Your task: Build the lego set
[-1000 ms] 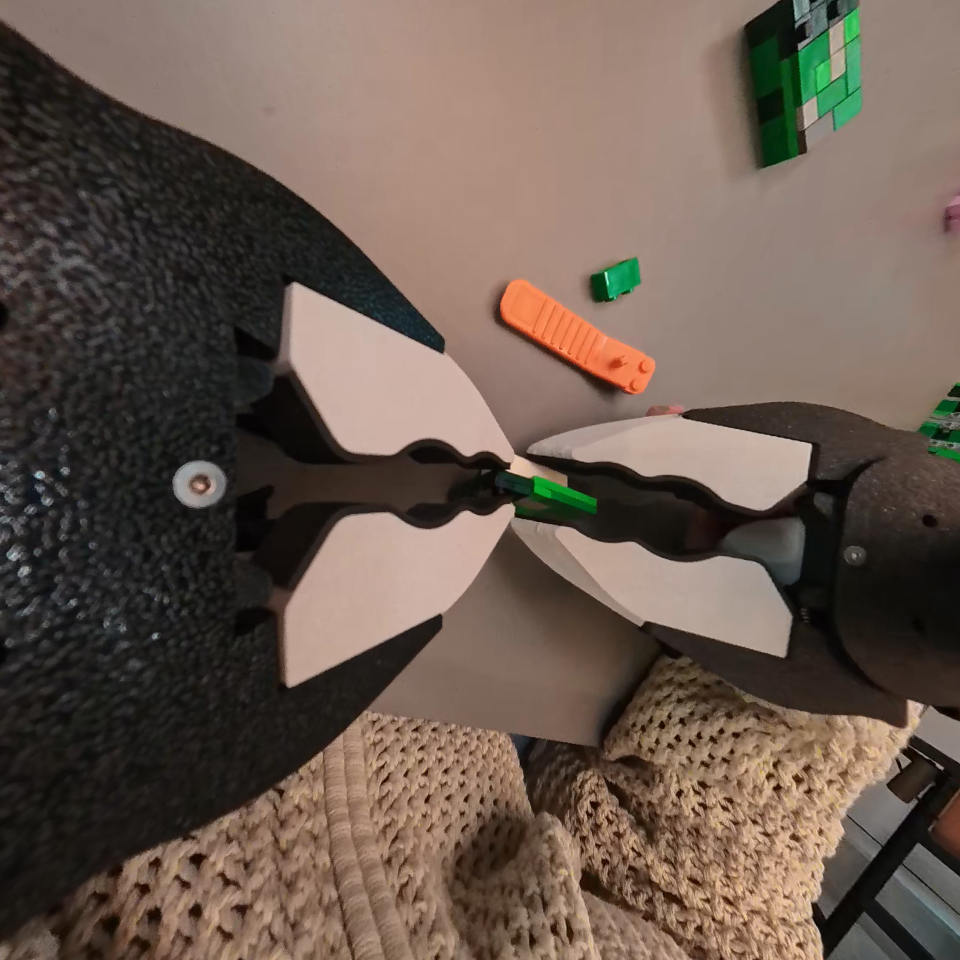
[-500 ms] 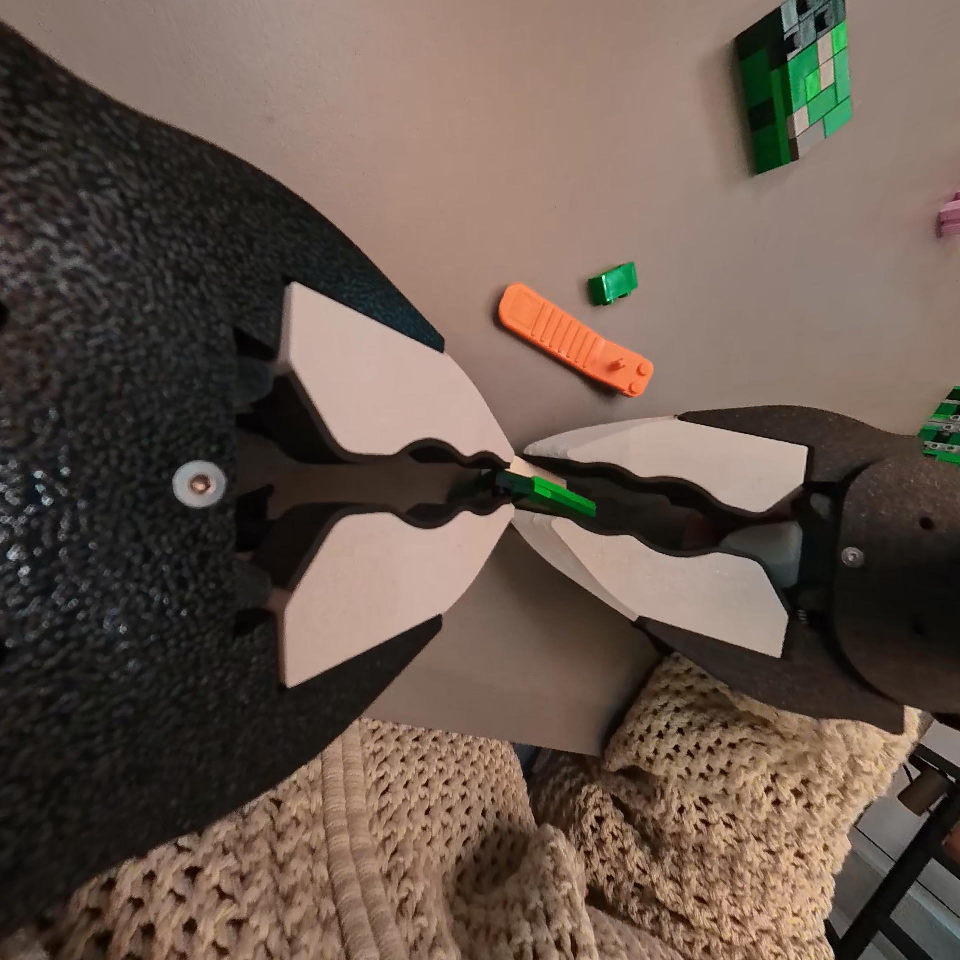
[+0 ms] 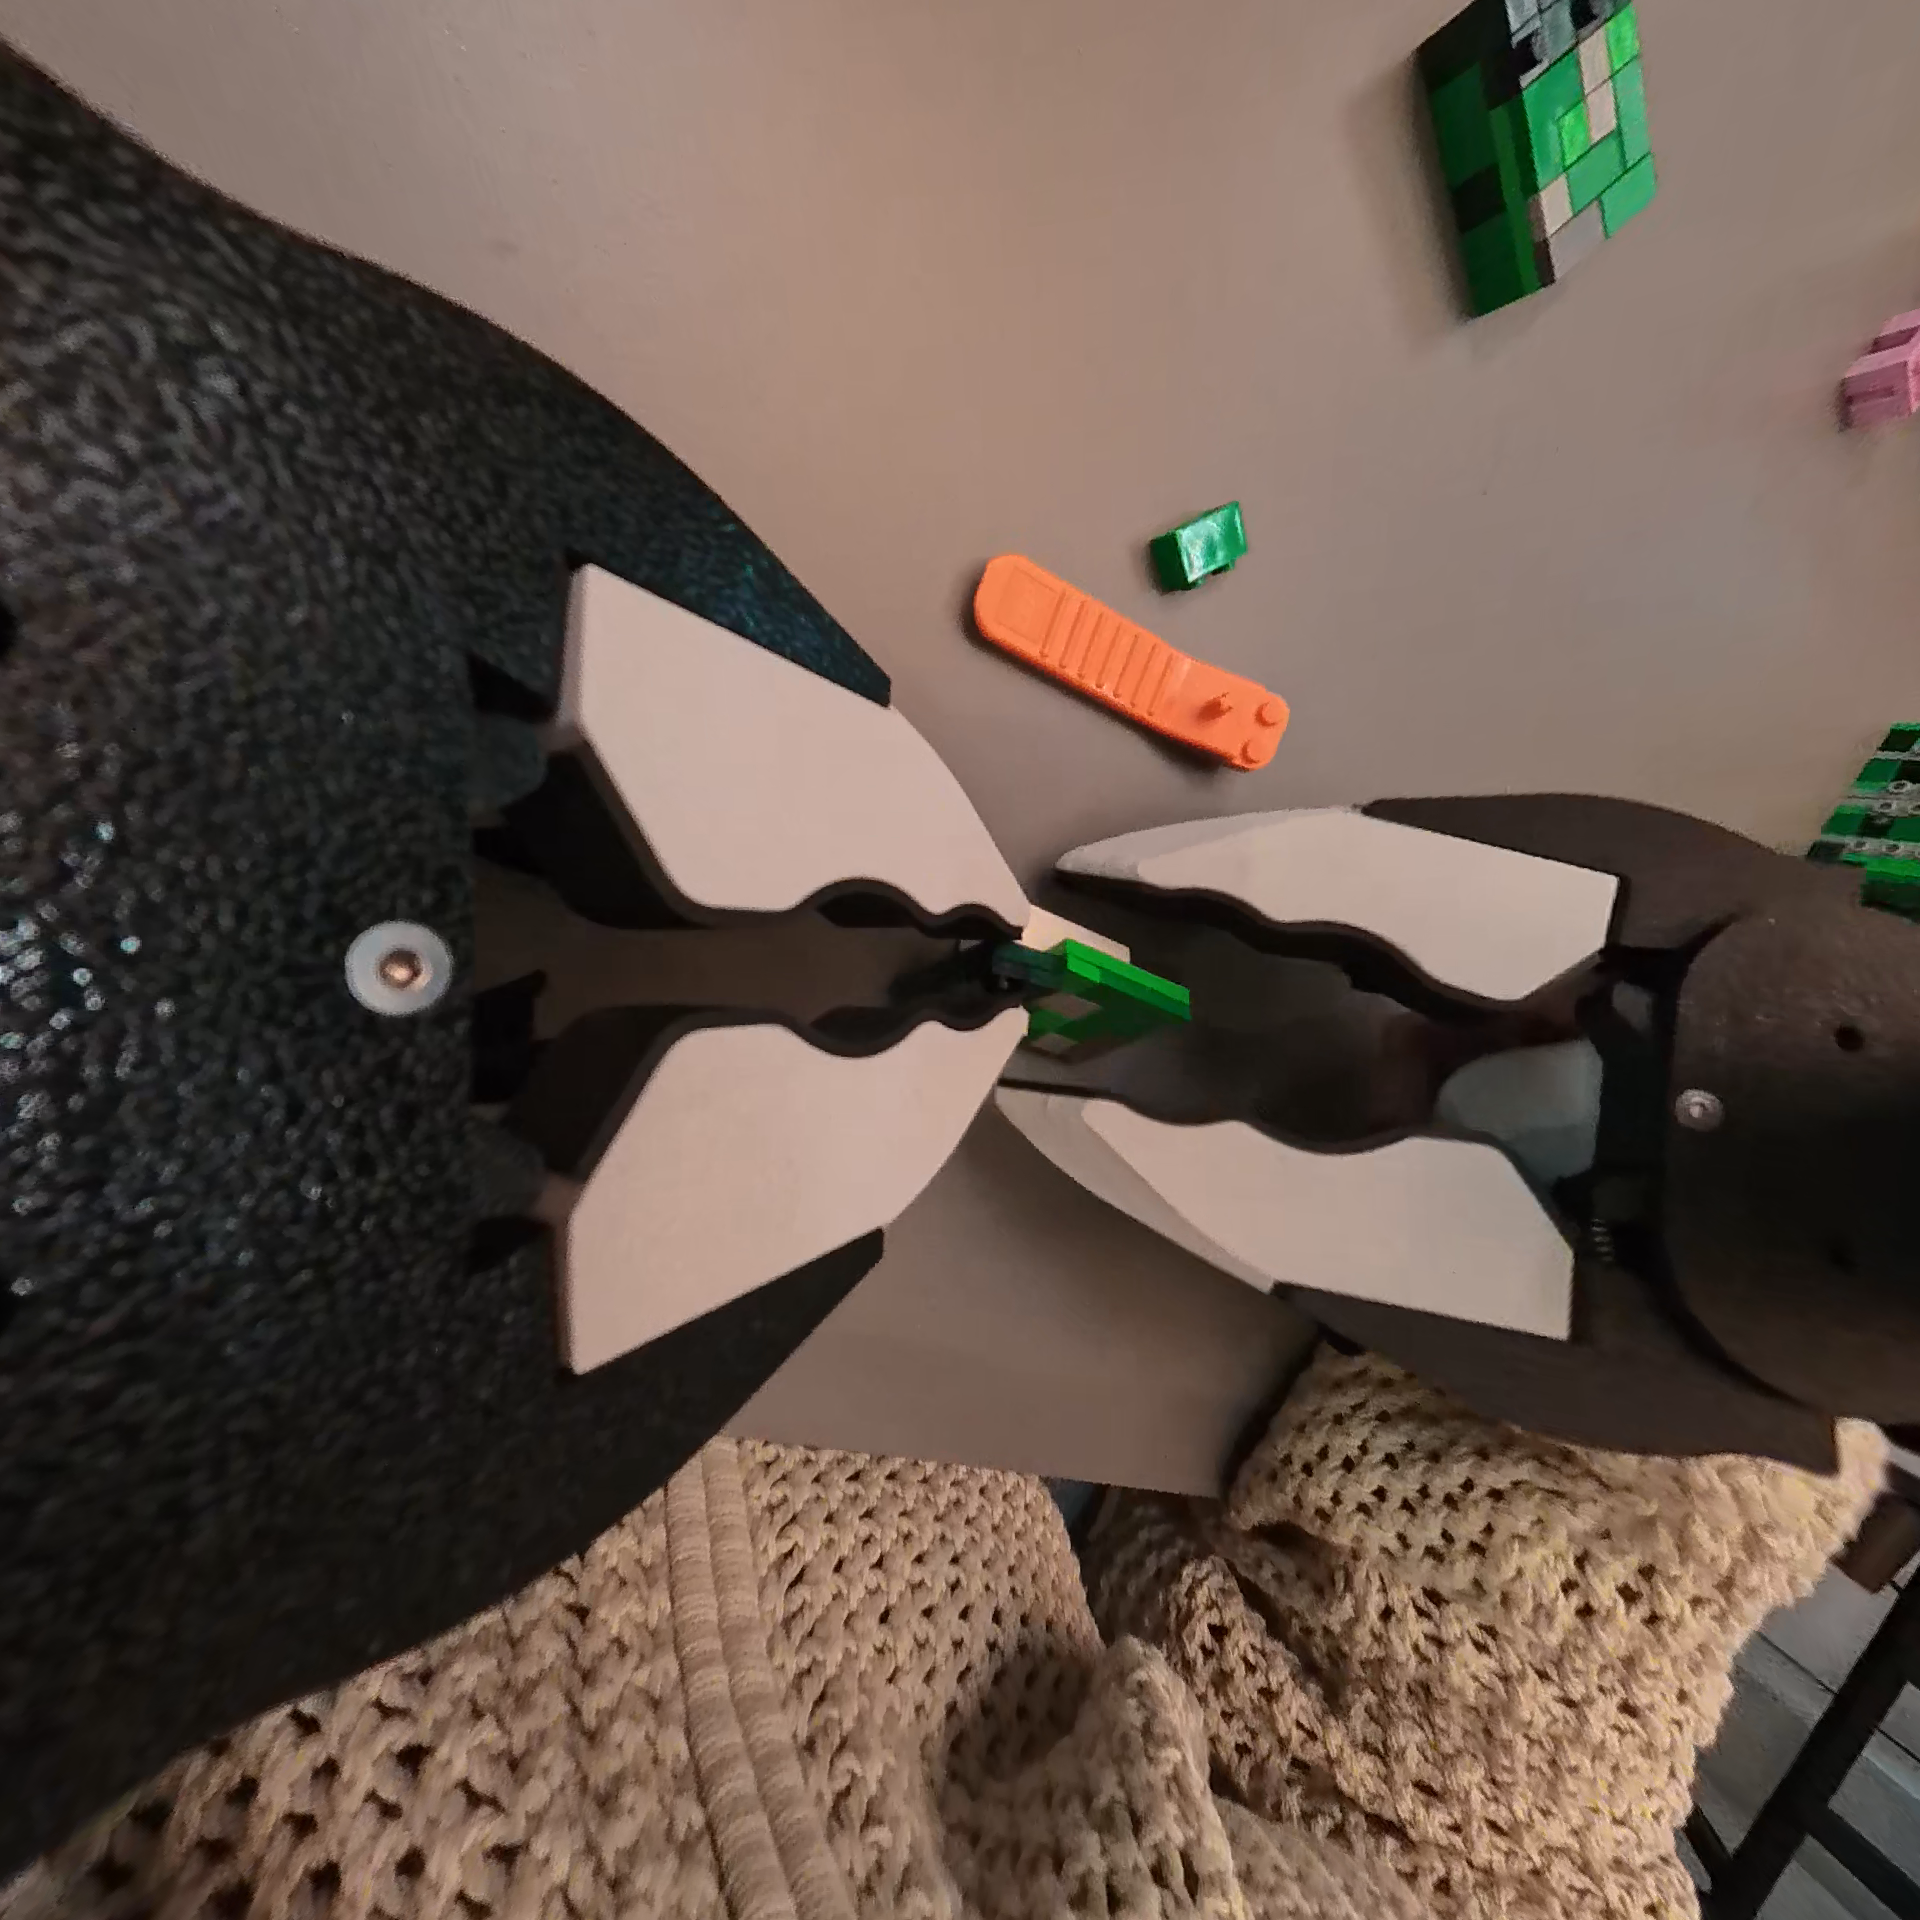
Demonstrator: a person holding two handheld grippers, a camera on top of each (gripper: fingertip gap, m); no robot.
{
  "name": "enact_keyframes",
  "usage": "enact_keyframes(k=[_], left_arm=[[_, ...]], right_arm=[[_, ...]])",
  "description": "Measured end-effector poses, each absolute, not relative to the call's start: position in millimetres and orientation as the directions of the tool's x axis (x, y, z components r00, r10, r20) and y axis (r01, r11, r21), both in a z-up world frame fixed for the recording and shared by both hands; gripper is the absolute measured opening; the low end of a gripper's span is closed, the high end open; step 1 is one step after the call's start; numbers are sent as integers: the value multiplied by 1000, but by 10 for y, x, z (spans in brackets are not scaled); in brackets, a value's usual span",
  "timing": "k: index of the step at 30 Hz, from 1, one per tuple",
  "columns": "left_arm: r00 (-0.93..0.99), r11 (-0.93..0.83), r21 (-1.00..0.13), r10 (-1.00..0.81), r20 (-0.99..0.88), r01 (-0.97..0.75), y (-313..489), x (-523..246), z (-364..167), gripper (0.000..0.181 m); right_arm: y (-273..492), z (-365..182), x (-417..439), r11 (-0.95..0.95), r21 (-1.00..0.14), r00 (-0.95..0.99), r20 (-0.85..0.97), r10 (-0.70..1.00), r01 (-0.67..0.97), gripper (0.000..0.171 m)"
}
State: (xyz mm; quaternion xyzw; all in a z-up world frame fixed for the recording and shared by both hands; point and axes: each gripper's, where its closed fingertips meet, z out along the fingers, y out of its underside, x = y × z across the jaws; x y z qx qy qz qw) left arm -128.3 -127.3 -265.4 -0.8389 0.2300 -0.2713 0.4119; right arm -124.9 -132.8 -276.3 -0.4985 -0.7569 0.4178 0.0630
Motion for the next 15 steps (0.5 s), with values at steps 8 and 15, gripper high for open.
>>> enact_keyframes(k=[8, 15], left_arm=[[744, -555, -818, -610, 273, -154, -1247, -1286, -2649, 10], [737, -548, -821, -620, 269, -160, -1227, -1279, -2643, 10]], right_arm=[[-1338, -2803, -1252, 172, -689, -475, -276, 835, 704, 30], [-1300, -2820, -1273, 174, -689, -460, -255, 851, 704, 21]])
